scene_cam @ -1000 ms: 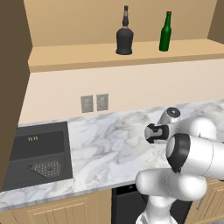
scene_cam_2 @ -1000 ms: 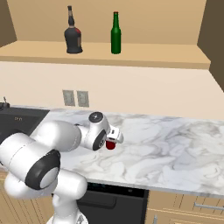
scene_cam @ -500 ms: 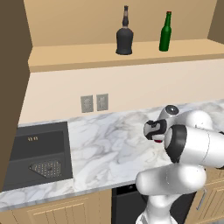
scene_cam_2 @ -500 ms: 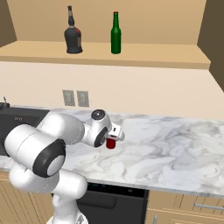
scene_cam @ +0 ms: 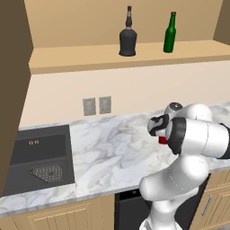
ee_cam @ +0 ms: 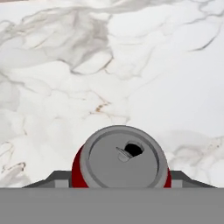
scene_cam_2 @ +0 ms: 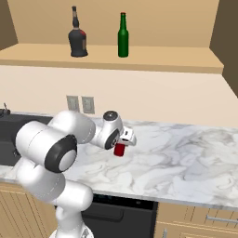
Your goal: Sort all alcoholic drinks to one cabinet, and non-alcoholic drinks to the other.
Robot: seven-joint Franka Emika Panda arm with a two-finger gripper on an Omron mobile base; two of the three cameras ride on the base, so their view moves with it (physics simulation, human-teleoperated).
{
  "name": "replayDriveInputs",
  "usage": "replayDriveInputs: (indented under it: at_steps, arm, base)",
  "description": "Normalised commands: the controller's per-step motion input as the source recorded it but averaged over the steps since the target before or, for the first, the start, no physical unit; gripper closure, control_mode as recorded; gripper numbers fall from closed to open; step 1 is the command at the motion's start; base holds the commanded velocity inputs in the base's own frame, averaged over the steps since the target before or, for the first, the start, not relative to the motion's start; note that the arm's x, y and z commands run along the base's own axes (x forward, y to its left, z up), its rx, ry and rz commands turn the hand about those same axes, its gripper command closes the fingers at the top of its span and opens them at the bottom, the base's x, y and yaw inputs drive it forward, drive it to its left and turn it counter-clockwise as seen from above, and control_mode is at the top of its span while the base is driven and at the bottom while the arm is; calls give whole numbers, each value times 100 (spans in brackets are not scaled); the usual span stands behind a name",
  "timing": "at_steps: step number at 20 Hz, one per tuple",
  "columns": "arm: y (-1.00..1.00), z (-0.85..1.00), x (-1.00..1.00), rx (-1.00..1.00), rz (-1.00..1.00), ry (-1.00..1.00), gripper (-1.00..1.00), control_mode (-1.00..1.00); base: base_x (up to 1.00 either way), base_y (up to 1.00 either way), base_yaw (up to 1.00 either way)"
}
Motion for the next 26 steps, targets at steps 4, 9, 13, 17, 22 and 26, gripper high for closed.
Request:
replayDriveInputs:
  at_steps: [4, 9, 13, 17, 22, 26]
  arm:
    - [-6, -31, 0, 0, 0, 5, 100, -100]
    - [0, -11, 0, -4, 1, 1, 100, -100]
    - [2, 6, -10, -1, 0, 0, 100, -100]
    - [1, 23, -19, 0, 1, -1, 100, -100]
    - [3, 30, -32, 0, 2, -4, 100, -100]
    - [9, 30, -30, 0, 3, -4, 100, -100]
  base:
    - [0, 0, 0]
    - [0, 0, 0]
    - [0, 0, 0]
    - [0, 0, 0]
    - [0, 0, 0]
    - [0, 0, 0]
